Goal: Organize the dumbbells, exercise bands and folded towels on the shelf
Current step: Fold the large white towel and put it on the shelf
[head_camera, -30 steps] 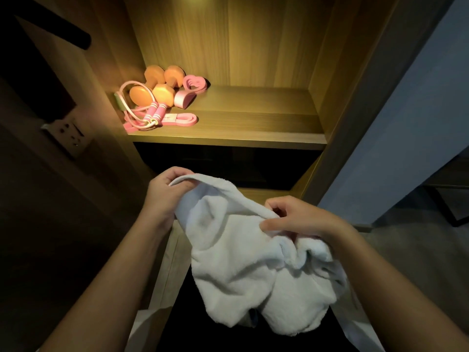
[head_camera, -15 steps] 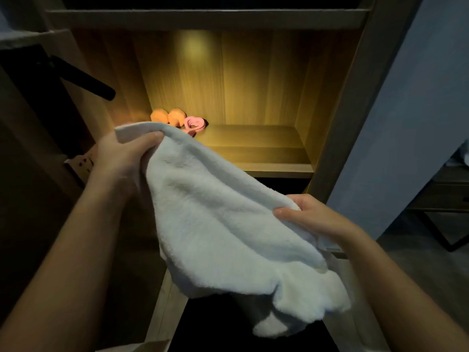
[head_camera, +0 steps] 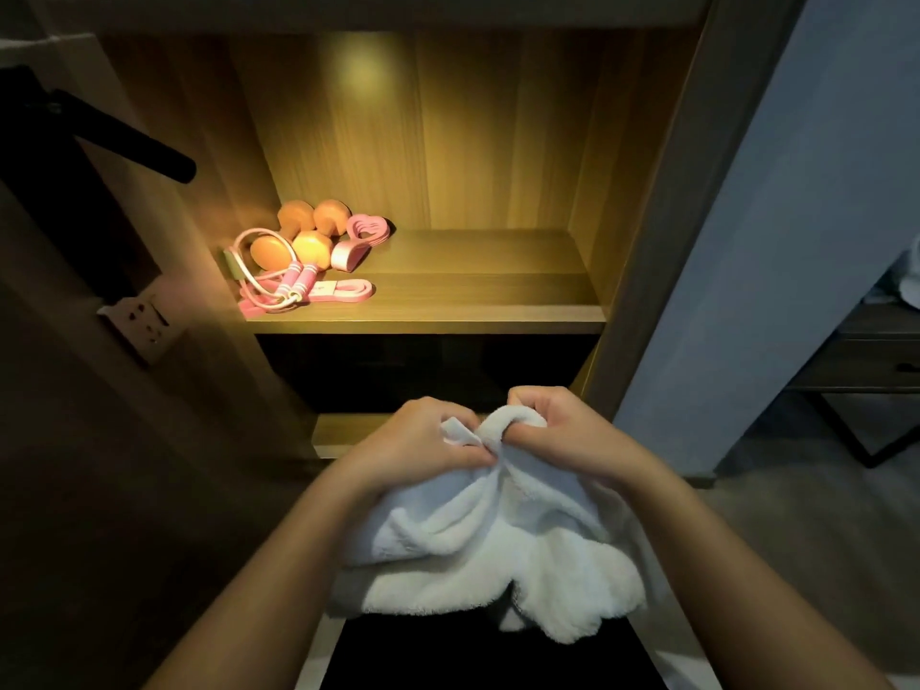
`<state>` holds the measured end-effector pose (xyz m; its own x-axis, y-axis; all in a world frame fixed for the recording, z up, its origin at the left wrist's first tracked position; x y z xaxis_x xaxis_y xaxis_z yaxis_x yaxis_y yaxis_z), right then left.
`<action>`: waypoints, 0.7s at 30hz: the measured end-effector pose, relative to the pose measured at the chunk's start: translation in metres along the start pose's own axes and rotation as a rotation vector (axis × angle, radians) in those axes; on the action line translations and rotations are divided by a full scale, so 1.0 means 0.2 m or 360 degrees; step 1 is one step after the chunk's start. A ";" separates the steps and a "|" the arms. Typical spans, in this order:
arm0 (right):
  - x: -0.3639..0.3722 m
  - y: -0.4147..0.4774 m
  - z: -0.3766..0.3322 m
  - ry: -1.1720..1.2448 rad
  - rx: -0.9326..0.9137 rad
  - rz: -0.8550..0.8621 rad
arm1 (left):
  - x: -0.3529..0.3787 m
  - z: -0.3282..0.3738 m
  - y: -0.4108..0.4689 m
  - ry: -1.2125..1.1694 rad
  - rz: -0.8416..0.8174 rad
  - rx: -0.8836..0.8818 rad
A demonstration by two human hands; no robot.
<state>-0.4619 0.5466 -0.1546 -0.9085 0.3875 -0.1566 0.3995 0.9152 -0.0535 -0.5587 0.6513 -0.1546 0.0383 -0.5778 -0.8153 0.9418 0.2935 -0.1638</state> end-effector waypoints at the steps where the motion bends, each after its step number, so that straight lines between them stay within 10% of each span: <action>1: -0.03 0.00 0.00 -0.0028 0.0005 0.0020 | -0.04 -0.02 0.01 0.0030 0.0114 0.0004; 6: -0.26 -0.04 0.09 -0.0172 0.0194 0.0114 | -0.36 -0.22 -0.07 0.0067 0.0748 -0.0256; 10: -0.26 -0.04 0.07 -0.0065 0.0163 0.0070 | -0.37 -0.32 -0.11 0.0206 0.0576 -0.0483; 21: -0.12 0.04 -0.56 -0.0075 -0.0346 -0.0103 | -0.40 0.27 0.08 0.0072 0.0513 0.0581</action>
<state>-0.4504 0.5563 -0.0409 -0.9225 0.3264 -0.2060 0.3003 0.9423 0.1483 -0.5294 0.6620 -0.0617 0.3405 -0.4655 -0.8169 0.9402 0.1614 0.2999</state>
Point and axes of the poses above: each hand's wrist, its own y-axis towards the middle knuckle, its own x-axis out of the palm, z = x × y, the point moved 7 cm from there along y, towards the middle knuckle, and after that the axes turned 15 degrees about y, right-handed, at the moved point
